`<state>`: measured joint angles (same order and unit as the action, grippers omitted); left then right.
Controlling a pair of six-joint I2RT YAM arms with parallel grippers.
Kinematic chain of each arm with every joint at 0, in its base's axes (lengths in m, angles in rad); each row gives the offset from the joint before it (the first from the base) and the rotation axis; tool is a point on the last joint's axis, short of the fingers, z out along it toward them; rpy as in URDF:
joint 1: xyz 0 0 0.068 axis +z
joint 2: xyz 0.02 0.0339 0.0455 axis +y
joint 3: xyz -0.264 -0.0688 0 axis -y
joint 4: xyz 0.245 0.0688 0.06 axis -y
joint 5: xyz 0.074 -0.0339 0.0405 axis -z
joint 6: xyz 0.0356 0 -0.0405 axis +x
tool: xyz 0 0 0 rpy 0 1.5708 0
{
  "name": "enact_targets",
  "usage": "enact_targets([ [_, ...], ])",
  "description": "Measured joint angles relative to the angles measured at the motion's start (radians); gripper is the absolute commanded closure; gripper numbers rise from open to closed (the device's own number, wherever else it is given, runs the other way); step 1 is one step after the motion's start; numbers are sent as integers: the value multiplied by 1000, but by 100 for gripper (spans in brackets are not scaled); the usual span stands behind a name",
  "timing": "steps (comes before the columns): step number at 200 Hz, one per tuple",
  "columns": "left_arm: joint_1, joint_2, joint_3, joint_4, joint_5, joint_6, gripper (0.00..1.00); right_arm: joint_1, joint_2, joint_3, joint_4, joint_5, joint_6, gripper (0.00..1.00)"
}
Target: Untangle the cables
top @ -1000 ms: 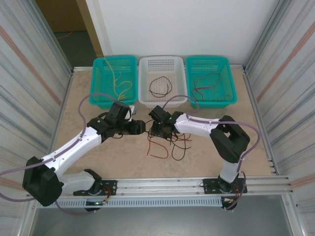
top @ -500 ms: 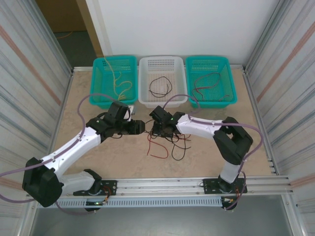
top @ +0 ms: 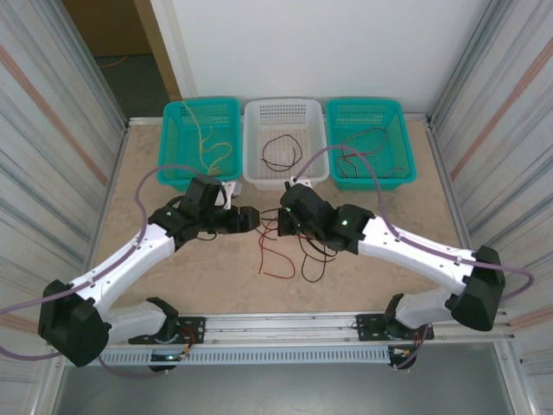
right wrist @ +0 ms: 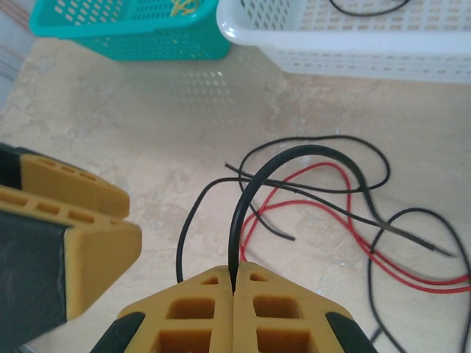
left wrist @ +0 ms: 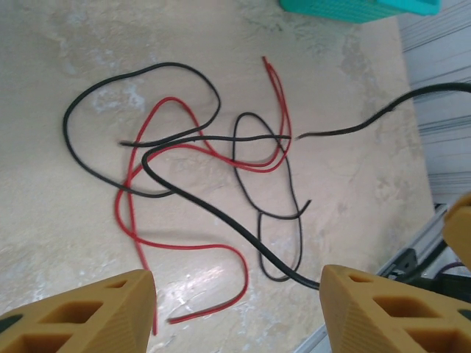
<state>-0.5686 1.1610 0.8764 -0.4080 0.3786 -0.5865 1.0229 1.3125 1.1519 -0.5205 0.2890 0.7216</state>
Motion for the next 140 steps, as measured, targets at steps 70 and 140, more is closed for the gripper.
enact_targets([
  [70, 0, 8, -37, 148, 106, -140, 34, 8, -109, -11, -8, 29, -80, 100],
  [140, 0, 39, -81, 312, 160, -299, 37, 40, -121, -10, -3, 26, -106, 100],
])
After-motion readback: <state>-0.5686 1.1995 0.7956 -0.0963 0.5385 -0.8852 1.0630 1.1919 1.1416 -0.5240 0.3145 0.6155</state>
